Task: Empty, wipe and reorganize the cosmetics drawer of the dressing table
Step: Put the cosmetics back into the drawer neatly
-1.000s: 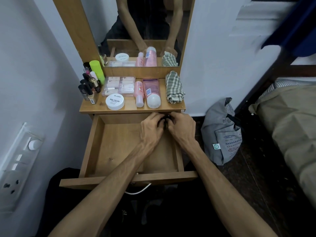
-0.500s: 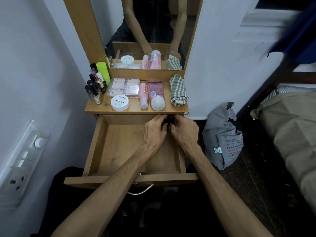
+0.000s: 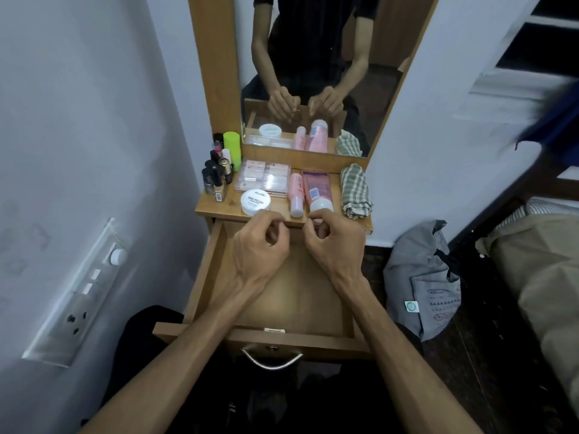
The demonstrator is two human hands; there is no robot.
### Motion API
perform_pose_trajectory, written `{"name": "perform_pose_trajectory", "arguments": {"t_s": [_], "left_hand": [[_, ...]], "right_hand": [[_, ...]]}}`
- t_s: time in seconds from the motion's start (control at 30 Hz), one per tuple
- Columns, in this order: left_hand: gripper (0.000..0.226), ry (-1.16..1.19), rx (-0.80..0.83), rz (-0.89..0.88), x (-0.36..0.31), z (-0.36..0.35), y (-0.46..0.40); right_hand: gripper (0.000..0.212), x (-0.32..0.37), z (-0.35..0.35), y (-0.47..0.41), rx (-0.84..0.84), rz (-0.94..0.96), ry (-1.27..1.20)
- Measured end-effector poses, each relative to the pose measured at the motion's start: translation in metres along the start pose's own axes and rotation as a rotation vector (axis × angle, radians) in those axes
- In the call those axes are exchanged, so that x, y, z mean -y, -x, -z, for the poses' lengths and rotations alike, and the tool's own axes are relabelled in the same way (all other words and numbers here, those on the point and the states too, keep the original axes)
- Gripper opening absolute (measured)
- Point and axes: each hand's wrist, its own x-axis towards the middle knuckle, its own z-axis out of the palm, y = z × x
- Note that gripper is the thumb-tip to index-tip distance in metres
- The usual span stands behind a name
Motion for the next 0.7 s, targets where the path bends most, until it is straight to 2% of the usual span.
{"name": "perform_pose_trajectory", "arguments": {"t_s": [0.27,0.33,0.47,0.6,0.7], "left_hand": [[0.010,-0.080,-0.209,0.133,0.057,0.064,-0.059],[0.018,-0.131,-0.173,0.201,0.069,0.072,-0.075],[0.035,-0.205,0.001,0.243,0.089,0.081,-0.096],[0.037,-0.226,0.091,0.251,0.104,0.077,-0.102],[0.037,-0.233,0.118,0.237,0.107,0.074,-0.103]], "right_hand": [[0.015,0.074,-0.058,-0.029,0.112,0.044,-0.093],[0.019,0.089,-0.072,-0.038,0.134,0.049,-0.115],[0.027,0.110,-0.097,-0.057,0.211,0.038,-0.107],[0.038,0.120,-0.115,-0.070,0.257,0.013,-0.054],[0.038,0.123,-0.124,-0.075,0.278,-0.002,-0.021]]}}
